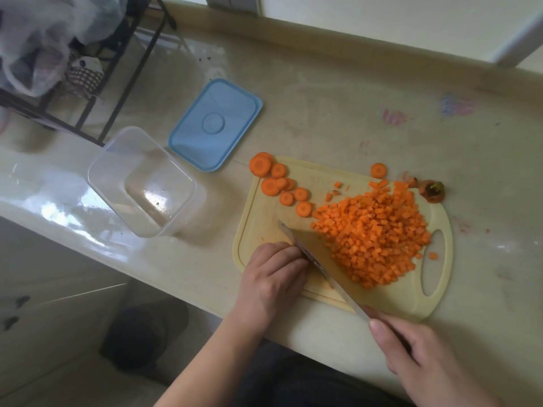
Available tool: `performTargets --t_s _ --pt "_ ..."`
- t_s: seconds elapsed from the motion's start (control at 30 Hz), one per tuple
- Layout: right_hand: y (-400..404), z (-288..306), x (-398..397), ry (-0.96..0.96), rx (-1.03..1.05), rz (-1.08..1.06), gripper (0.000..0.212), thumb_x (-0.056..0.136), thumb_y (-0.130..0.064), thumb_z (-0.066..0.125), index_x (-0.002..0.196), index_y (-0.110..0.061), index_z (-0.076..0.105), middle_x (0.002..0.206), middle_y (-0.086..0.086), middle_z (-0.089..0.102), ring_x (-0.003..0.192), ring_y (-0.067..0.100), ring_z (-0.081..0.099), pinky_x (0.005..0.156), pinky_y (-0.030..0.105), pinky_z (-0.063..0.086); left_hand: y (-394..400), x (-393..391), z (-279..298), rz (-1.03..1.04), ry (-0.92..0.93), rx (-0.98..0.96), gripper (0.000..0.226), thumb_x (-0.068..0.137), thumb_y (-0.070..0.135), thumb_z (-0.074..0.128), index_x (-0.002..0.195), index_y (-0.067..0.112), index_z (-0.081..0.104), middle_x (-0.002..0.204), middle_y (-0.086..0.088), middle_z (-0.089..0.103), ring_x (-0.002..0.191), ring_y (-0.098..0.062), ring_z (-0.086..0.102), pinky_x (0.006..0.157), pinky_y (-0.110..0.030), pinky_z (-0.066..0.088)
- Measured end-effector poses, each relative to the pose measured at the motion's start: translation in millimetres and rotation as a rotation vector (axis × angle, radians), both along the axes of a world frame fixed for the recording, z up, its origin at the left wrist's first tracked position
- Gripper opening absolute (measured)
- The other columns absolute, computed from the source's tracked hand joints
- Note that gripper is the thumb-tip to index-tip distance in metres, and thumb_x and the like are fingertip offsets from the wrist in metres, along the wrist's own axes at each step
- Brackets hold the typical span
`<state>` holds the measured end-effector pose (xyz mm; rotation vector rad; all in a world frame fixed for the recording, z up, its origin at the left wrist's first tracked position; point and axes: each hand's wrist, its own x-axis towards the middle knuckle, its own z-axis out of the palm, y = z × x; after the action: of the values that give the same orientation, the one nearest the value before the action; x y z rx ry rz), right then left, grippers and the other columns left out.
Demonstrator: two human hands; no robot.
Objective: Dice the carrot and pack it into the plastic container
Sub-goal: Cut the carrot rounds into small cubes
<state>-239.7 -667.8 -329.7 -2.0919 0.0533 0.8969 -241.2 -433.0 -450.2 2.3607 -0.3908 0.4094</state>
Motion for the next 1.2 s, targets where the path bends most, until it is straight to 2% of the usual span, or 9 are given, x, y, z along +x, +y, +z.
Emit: performTargets --t_s 0.2,0.33,0.47,0.6,0.73,0.8,0.9,1.03,1.2 --pt "-6 -10 -14 -0.096 0.018 -0.083 0.043 0.068 -0.087 0.034 0.101 -0.071 0.056 0.099 -0.05 0.057 0.105 -0.022 0.051 0.082 -0.004 0.036 5 2 4 -0.082 0.057 0.04 0.025 0.088 -0.002 0.076 0.112 0.005 0.075 0.116 -0.006 0.069 0.106 -0.026 0.065 0.091 -0.037 0.054" --pt "-19 -15 -30 -0.27 0.011 -0.097 0.051 0.075 -0.079 0.047 0.1 -0.044 0.074 0.113 -0.036 0.062 0.121 -0.018 0.044 0.096 -0.004 0.028 -1 14 5 -0.108 0.065 0.014 0.02 0.097 0.001 0.063 0.113 0.005 0.075 0.114 -0.008 0.068 0.104 -0.024 0.064 0.089 -0.032 0.055" --pt "-28 -17 -36 -0.341 -0.004 -0.127 0.04 0.075 -0.062 0.056 0.102 -0.039 0.075 0.102 -0.034 0.067 0.107 -0.014 0.058 0.087 -0.002 0.037 -17 25 2 -0.069 0.081 -0.052 0.028 0.089 -0.005 0.072 0.113 0.008 0.073 0.117 -0.005 0.067 0.104 -0.024 0.067 0.085 -0.035 0.057" --pt "-38 1 -34 -0.237 0.056 -0.213 0.039 0.071 -0.077 0.053 0.099 -0.056 0.069 0.055 -0.015 0.064 0.046 0.001 0.056 0.049 0.008 0.041 -31 32 8 -0.005 0.144 -0.138 0.027 0.083 -0.01 0.071 0.105 0.006 0.074 0.111 -0.003 0.069 0.098 -0.02 0.069 0.079 -0.037 0.058" --pt "-55 16 -29 -0.295 0.002 -0.19 0.046 0.06 -0.093 0.04 0.101 -0.075 0.052 0.067 -0.023 0.068 0.05 -0.003 0.058 0.051 0.005 0.043 -22 19 19 0.031 0.163 -0.128 0.028 0.085 -0.003 0.065 0.099 0.022 0.066 0.114 0.008 0.062 0.1 -0.004 0.062 0.079 -0.026 0.056" --pt "-62 19 -28 -0.337 -0.071 -0.151 0.05 0.057 -0.098 0.028 0.1 -0.079 0.048 0.075 -0.027 0.069 0.065 -0.007 0.062 0.058 0.005 0.044 -16 12 31 0.206 0.156 -0.157 0.022 0.084 0.002 0.057 0.089 0.021 0.066 0.107 0.014 0.06 0.098 0.001 0.059 0.078 -0.025 0.053" --pt "-76 18 -25 -0.436 -0.234 0.036 0.053 0.074 -0.088 0.023 0.107 -0.066 0.057 0.066 -0.018 0.069 0.056 -0.004 0.062 0.047 0.012 0.045 -14 9 57 0.46 0.132 -0.248 0.021 0.073 -0.003 0.053 0.076 0.013 0.066 0.092 0.009 0.062 0.092 -0.009 0.062 0.078 -0.03 0.05" --pt "-80 4 -18 -0.564 -0.428 0.271 0.068 0.085 -0.079 0.016 0.109 -0.043 0.069 0.053 -0.006 0.065 0.038 0.013 0.059 0.031 0.028 0.044 -29 23 92 0.043 0.164 -0.054 0.005 0.073 0.019 0.057 0.073 0.016 0.061 0.075 0.012 0.055 0.075 -0.017 0.053 0.071 -0.036 0.047" --pt "-74 1 -9 -0.817 -0.544 0.4 0.075 0.092 -0.069 0.009 0.102 -0.033 0.075 0.041 0.001 0.056 0.028 0.017 0.051 0.025 0.028 0.035 -53 46 82 -0.141 0.302 0.319 0.028 0.082 0.046 0.058 0.065 0.026 0.048 0.065 0.011 0.051 0.066 -0.019 0.049 0.068 -0.035 0.048"
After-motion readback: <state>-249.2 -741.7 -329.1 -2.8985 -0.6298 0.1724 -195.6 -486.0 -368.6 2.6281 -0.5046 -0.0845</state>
